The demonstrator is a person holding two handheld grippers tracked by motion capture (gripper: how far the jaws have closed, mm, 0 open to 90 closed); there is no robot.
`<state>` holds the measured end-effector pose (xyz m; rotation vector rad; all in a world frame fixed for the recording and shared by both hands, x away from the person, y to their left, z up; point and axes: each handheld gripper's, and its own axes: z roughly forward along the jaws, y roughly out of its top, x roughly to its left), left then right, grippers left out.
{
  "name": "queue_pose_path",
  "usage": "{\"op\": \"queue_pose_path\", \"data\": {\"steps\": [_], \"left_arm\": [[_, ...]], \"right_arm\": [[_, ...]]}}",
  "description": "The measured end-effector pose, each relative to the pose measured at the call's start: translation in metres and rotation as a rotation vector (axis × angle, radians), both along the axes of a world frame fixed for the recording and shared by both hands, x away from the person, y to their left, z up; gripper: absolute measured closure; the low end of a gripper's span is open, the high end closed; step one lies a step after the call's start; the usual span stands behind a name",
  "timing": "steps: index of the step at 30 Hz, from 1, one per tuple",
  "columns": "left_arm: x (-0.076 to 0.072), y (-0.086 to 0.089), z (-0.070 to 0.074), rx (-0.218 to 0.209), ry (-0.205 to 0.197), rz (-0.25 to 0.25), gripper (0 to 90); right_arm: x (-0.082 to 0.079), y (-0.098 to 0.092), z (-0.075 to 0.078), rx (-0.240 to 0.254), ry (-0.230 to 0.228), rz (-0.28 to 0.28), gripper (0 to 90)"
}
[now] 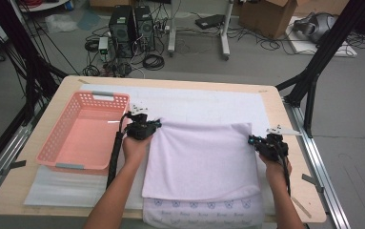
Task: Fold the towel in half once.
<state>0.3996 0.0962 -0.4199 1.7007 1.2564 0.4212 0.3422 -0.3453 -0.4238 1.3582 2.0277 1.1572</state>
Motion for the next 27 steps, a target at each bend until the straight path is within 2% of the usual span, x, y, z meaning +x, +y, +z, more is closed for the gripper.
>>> {"op": "queue_pose_path", "data": {"steps": [3,4,7,11,16,17,23,27], "left_arm": [[0.011,0.001,0.005,-0.007,-0.015,0.014,85.8],[0.016,0.002,0.006,0.008,-0.014,0.015,85.8],[0.027,0.002,0.009,0.016,-0.025,0.020,85.7],[0.046,0.000,0.018,0.041,-0.037,0.012,85.6],[0.069,-0.004,0.029,0.061,-0.041,0.010,85.6],[0.072,-0.005,0.030,0.058,-0.051,0.014,85.6],[0.081,-0.007,0.021,0.054,-0.038,0.017,85.5],[0.080,-0.010,0.017,0.062,-0.039,-0.010,83.7]], "right_arm": [[0.013,0.003,0.008,-0.017,-0.019,0.003,86.7],[0.017,0.003,0.011,-0.012,-0.019,0.002,86.7],[0.033,0.003,0.015,0.003,-0.034,-0.006,86.7],[0.053,0.004,0.014,-0.019,-0.038,-0.022,86.6],[0.074,0.004,0.012,0.006,-0.023,-0.064,86.5],[0.077,0.004,0.012,0.002,-0.037,-0.065,86.5],[0.091,0.005,0.007,0.007,-0.013,-0.080,86.5],[0.094,0.007,0.001,0.008,0.005,-0.077,84.5]]}}
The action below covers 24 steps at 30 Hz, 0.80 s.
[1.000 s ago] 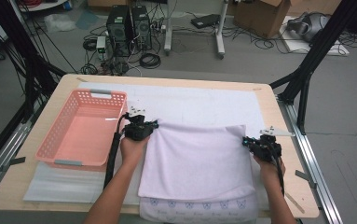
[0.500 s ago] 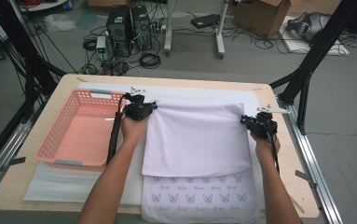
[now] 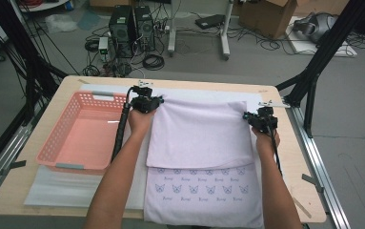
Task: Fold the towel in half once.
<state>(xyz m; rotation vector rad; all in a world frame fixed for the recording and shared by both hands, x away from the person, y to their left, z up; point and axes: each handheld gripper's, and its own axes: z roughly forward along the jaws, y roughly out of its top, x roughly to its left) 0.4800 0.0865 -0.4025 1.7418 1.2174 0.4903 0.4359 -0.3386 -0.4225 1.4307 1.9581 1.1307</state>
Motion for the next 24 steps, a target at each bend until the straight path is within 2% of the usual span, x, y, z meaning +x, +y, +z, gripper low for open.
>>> {"op": "queue_pose_path", "data": {"steps": [2,3,5,6,8,11,13,17,19,22,24], "left_arm": [[-0.002,-0.002,-0.001,-0.009,-0.006,-0.021,78.6],[-0.004,-0.003,-0.001,-0.019,-0.008,-0.020,72.4],[-0.006,-0.004,0.000,-0.047,0.012,-0.003,53.3],[-0.008,-0.003,0.001,-0.049,0.012,-0.007,50.4],[-0.013,-0.003,0.003,-0.042,0.005,-0.003,48.6],[-0.020,-0.003,0.008,-0.035,0.022,-0.020,45.9],[-0.027,-0.003,0.010,-0.049,-0.008,-0.021,47.3],[-0.041,-0.006,0.005,-0.039,0.002,-0.056,49.1],[-0.049,-0.006,0.003,-0.043,-0.007,-0.069,50.2],[-0.056,-0.007,0.003,-0.035,0.019,-0.101,49.4],[-0.065,-0.007,0.003,-0.047,-0.023,-0.095,49.6]], "right_arm": [[0.000,0.001,-0.001,0.008,0.011,-0.006,78.0],[0.000,0.001,-0.001,0.012,0.015,-0.012,73.8],[-0.002,0.001,0.000,0.018,0.019,-0.017,68.4],[-0.003,0.000,0.001,0.015,0.022,-0.014,68.4],[-0.006,0.001,0.004,0.003,0.026,-0.008,67.2],[-0.012,-0.001,0.008,0.000,0.026,-0.001,67.2],[-0.017,-0.002,0.010,0.004,0.028,0.003,67.1],[-0.026,-0.005,0.012,0.005,0.031,0.012,67.4],[-0.030,-0.006,0.013,0.011,0.055,0.026,67.1],[-0.036,-0.004,0.017,-0.008,0.062,0.048,66.8],[-0.042,0.000,0.021,-0.021,0.058,0.063,66.2]]}}
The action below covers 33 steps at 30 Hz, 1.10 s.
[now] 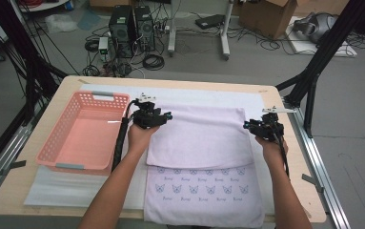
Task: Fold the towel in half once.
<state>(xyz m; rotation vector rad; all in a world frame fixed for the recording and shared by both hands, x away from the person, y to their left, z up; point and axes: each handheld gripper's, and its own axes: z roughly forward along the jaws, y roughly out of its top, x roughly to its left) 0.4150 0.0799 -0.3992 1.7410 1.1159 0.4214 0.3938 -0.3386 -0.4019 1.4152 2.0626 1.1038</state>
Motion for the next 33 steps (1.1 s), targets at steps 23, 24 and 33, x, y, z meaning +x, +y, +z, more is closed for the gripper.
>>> {"op": "queue_pose_path", "data": {"steps": [23,24,33], "left_arm": [[-0.085,0.017,-0.024,0.002,-0.022,-0.081,48.9],[-0.088,0.018,-0.024,0.009,-0.022,-0.086,48.7],[-0.113,0.032,-0.032,0.006,-0.009,-0.106,42.1]], "right_arm": [[-0.084,-0.003,-0.041,-0.007,0.070,0.186,72.4],[-0.087,-0.004,-0.041,-0.009,0.071,0.199,72.4],[-0.119,-0.019,-0.033,-0.007,0.038,0.175,69.3]]}}
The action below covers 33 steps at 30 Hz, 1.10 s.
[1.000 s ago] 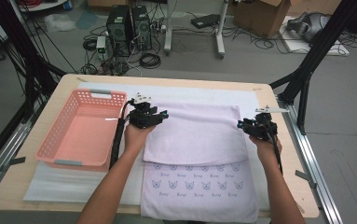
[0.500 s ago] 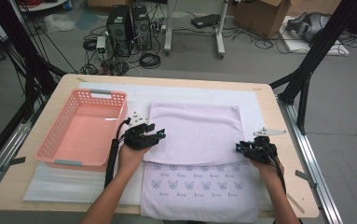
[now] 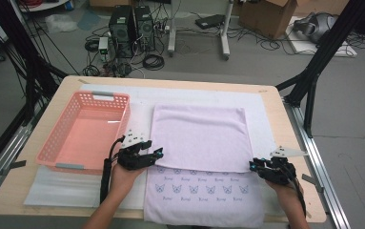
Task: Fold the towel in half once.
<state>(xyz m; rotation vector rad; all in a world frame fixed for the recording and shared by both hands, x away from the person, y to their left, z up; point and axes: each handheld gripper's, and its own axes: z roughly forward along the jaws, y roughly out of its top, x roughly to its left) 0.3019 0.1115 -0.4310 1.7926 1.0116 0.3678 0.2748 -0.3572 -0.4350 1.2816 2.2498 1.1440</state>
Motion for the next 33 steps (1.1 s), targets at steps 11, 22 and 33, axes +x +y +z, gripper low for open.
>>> {"op": "queue_pose_path", "data": {"steps": [11,22,33], "left_arm": [[-0.016,0.006,-0.007,0.035,0.025,-0.026,38.0],[-0.016,0.013,-0.017,0.045,0.102,-0.013,51.7],[-0.019,0.011,-0.020,0.076,0.131,-0.010,76.5]], "right_arm": [[-0.017,0.010,0.004,0.023,-0.034,-0.022,50.5],[-0.015,0.013,-0.008,-0.070,-0.038,-0.022,74.8],[-0.015,0.012,-0.005,-0.022,-0.068,-0.024,59.9]]}}
